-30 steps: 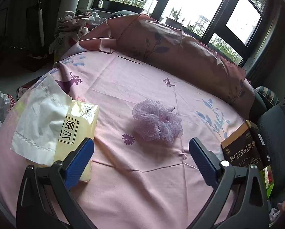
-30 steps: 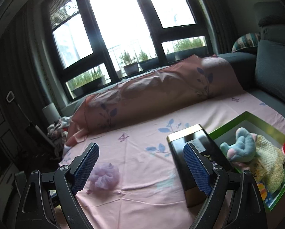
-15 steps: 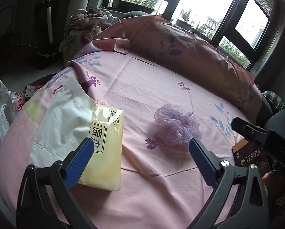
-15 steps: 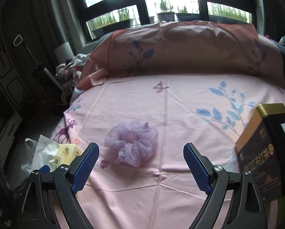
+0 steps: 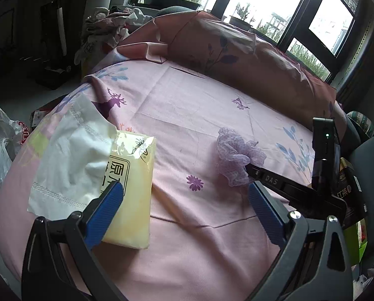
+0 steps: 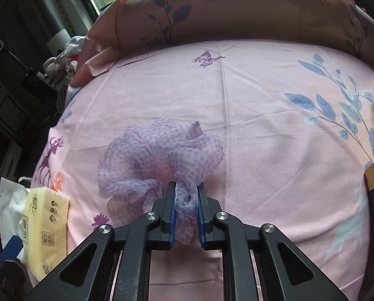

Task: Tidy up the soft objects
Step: 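Move the right gripper back to the lilac mesh bath puff, then grasp the lilac mesh bath puff with the right gripper, then lift the bath puff and carry it over the box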

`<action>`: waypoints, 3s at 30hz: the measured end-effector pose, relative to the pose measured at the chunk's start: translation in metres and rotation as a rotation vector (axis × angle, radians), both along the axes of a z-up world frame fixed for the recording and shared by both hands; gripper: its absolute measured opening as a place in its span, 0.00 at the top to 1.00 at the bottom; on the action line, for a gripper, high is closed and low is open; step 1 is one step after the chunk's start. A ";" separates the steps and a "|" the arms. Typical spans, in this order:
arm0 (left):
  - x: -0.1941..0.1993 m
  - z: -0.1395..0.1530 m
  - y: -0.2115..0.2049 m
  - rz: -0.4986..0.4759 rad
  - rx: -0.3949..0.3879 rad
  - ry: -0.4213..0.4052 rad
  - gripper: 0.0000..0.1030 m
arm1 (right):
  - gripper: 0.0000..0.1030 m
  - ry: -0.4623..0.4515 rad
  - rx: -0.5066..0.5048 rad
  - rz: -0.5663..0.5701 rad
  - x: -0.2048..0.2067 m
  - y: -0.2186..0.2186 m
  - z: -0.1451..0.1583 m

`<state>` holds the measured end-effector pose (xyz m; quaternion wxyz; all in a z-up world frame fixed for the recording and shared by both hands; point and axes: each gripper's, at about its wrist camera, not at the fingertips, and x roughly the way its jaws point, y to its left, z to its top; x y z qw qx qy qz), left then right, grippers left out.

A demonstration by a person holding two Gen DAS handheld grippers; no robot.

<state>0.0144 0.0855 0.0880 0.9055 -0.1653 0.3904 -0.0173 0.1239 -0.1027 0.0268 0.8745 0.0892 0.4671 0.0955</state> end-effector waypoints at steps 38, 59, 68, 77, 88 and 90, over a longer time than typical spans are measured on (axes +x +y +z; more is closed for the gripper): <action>0.014 -0.053 -0.098 -0.264 -0.091 0.253 0.35 | 0.29 0.216 0.272 -0.035 -0.060 -0.071 -0.011; -0.029 0.043 -0.164 -0.379 -0.006 -0.154 0.78 | 0.68 -0.116 0.395 0.013 -0.106 -0.104 0.082; -0.058 0.099 -0.255 -0.588 0.057 -0.349 0.78 | 0.68 -0.370 0.439 -0.162 -0.165 -0.198 0.132; -0.067 0.097 -0.368 -0.832 0.120 -0.372 0.78 | 0.68 -0.490 0.532 -0.427 -0.212 -0.305 0.113; -0.063 0.063 -0.455 -1.020 0.151 -0.225 0.77 | 0.68 -0.431 0.631 -0.697 -0.238 -0.379 0.064; -0.060 0.056 -0.464 -1.035 0.163 -0.186 0.77 | 0.68 -0.406 0.626 -0.723 -0.237 -0.386 0.058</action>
